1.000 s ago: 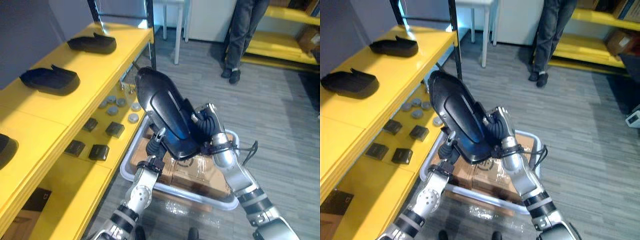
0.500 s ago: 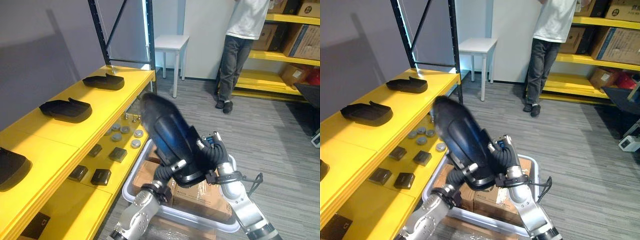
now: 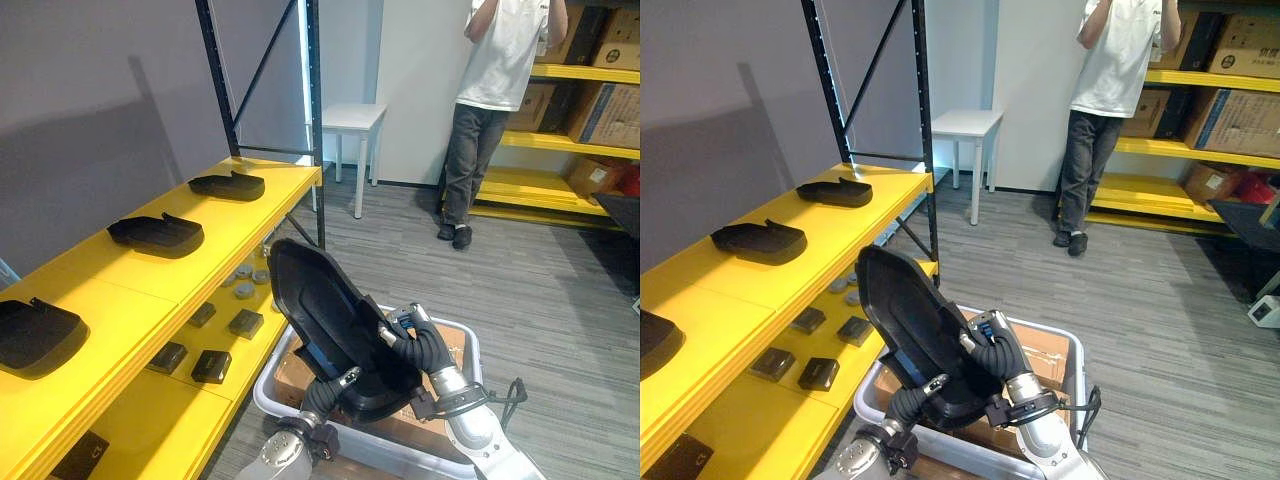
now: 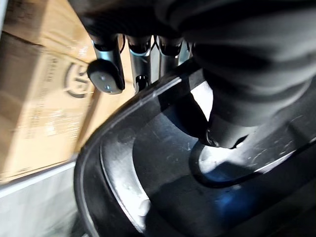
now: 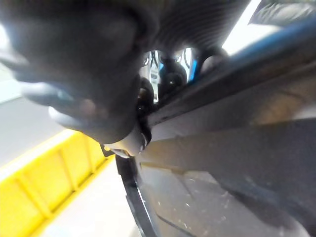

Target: Walk over and take plastic housings, then place them on the shelf

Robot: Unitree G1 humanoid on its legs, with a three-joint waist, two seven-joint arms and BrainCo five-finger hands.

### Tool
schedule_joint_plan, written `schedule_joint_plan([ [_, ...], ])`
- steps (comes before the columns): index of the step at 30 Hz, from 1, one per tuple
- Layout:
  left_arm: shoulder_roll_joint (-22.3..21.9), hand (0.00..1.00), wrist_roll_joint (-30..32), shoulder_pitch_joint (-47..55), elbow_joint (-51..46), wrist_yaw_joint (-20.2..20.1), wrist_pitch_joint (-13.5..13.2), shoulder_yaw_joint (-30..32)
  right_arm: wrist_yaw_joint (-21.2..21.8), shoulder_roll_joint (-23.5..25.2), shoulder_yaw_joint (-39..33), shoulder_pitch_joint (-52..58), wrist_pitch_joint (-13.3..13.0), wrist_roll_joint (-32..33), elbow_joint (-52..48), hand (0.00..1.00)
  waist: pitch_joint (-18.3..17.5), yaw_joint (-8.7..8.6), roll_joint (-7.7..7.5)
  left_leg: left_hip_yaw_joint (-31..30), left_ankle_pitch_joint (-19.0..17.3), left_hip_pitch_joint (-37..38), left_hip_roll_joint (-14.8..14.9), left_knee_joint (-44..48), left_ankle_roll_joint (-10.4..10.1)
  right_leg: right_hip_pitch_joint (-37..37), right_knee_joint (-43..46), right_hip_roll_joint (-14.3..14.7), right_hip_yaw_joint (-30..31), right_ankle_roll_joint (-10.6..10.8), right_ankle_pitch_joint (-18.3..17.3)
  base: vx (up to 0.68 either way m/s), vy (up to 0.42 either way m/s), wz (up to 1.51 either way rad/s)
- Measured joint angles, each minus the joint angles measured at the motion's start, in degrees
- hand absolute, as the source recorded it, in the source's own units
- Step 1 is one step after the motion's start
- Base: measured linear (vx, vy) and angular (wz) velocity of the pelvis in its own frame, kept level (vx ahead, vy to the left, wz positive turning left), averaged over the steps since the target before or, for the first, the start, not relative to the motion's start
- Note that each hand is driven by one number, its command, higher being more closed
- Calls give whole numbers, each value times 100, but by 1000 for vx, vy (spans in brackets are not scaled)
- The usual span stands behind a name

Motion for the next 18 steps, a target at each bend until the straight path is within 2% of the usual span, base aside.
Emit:
schedule_joint_plan([
  [1, -5, 100, 99, 70, -102, 87, -142, 92, 16, 11, 0, 69, -94, 100, -45, 100, -2, 19, -2, -39, 5, -24, -1, 3, 2, 9, 2, -5, -56, -3, -9, -3, -19, 32],
  [3, -72, 100, 628, 323, -527, 368, -643, 570, 167, 269, 137, 258, -516, 601, -49, 100, -73, 114, 4, -277, 61, -177, -4, 12, -10, 11, 6, -3, -286, -7, -48, -5, -34, 49],
  [4, -73, 100, 746, 381, -631, 397, -740, 696, 231, 361, 184, 273, -588, 706, -43, 0, -81, 141, 4, -331, 77, -203, -4, 12, -15, 29, 5, -7, -371, -12, -61, 7, -43, 53],
  [7, -101, 100, 1116, 706, -1281, 589, -1009, 1277, 603, 718, 482, 294, -882, 1165, 49, 0, -125, 326, -7, -670, 119, -390, -45, 8, 9, 186, -3, -66, -858, -22, -145, -1, -40, 77],
  [8, -111, 100, 1212, 788, -1441, 617, -1034, 1405, 694, 828, 530, 271, -944, 1229, 96, 0, -127, 357, -11, -555, 105, -444, -16, 16, 33, 286, -22, -114, -1108, -12, -160, 14, -22, 137],
  [9, -130, 100, 1398, 852, -1584, 626, -1036, 1553, 834, 889, 602, 260, -997, 1300, 191, 0, -136, 342, -35, -132, 117, -553, 80, 74, 85, 456, -72, -194, -1559, -5, -162, 49, -18, 197],
  [10, -132, 100, 1553, 896, -1676, 603, -1036, 1690, 1009, 899, 675, 255, -1028, 1435, 309, 0, -140, 352, -38, 403, 211, -699, 200, 237, 226, 645, -81, -293, -2081, 12, -172, 66, -10, 202],
  [11, -160, 100, 1564, 900, -1725, 600, -1034, 1767, 1082, 894, 755, 270, -1024, 1477, 387, 0, -139, 358, -41, 699, 286, -770, 248, 340, 358, 744, -59, -358, -2315, 64, -206, 111, 24, 204],
  [12, -332, 100, 1576, 908, -1859, 589, -1036, 2051, 1175, 902, 957, 335, -955, 1500, 611, 0, -121, 437, -50, 1066, 290, -810, 233, 504, 475, 921, 83, -519, -2730, 177, -284, 128, 86, 161],
  [13, -527, 100, 1597, 959, -2033, 538, -1065, 2283, 1200, 943, 1191, 401, -876, 1472, 886, 0, -106, 629, -82, 1378, 182, -859, 184, 607, 657, 1032, 159, -676, -2934, 209, -308, 132, 113, 141],
  [15, -595, 100, 1747, 1074, -2300, 464, -1149, 2667, 1193, 1048, 1466, 460, -787, 1440, 1113, 0, -87, 773, -108, 1637, 17, -891, 42, 701, 669, 1167, 244, -900, -3135, 240, -329, 173, 195, 110],
  [18, -611, 100, 2330, 1301, -2397, 455, -1252, 3224, 1127, 1335, 1283, 382, -781, 1384, 1163, 0, -76, 819, -126, 1299, -52, -945, -399, 605, 768, 1142, 893, -1399, -3147, 198, -222, 136, 252, 92],
])
